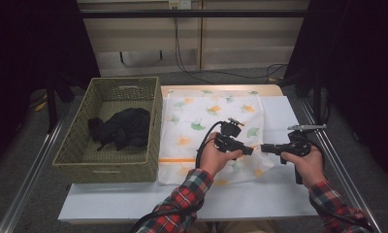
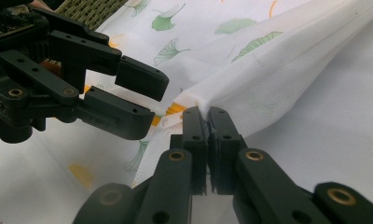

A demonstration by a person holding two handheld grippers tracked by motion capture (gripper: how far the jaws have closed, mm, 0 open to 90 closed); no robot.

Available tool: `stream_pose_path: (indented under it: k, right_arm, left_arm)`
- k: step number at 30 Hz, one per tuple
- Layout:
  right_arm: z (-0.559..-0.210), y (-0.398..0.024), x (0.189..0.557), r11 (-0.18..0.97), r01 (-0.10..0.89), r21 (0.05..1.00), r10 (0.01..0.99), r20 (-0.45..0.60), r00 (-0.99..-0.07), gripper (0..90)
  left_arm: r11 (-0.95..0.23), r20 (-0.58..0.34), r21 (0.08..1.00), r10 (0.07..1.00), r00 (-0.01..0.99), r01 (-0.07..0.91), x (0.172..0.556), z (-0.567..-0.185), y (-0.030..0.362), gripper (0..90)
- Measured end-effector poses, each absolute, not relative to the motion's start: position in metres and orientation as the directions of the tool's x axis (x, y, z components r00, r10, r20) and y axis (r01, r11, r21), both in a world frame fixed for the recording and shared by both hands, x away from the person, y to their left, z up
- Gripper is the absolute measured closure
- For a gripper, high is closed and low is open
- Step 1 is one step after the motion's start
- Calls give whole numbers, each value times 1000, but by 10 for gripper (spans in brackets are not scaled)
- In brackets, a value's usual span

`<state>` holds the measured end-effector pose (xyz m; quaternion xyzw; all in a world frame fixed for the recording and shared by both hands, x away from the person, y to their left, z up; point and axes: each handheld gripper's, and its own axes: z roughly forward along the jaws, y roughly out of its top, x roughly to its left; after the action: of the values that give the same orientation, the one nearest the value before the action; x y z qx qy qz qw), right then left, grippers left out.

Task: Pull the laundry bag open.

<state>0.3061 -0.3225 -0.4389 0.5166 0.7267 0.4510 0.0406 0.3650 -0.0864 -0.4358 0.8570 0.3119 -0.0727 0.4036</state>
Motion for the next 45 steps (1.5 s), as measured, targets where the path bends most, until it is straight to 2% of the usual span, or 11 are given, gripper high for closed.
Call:
stream_pose_path:
  k: [8,15,18,27,41,45]
  right_arm:
    - [-439,-320,306,54,716,696,784,414,-462,872]
    - [-439,-320,307,49,716,697,784,417,-460,872]
    - [-439,-320,306,42,719,694,783,424,-455,872]
    - [-439,-321,306,38,720,693,786,424,-450,872]
    - [-438,-317,306,35,719,694,783,428,-452,872]
    - [-439,-318,306,30,721,692,781,434,-449,872]
  left_arm:
    - [-486,-381,649,458,803,585,365,-437,-91,620]
    - [-484,-384,648,458,802,587,364,-440,-95,633]
    - [-460,-395,651,474,787,604,364,-441,-97,672]
    - [-483,-386,649,457,801,588,365,-437,-95,818]
    - [-471,-416,640,451,789,607,361,-437,-102,887]
    - [-494,-398,641,440,805,588,361,-437,-102,892]
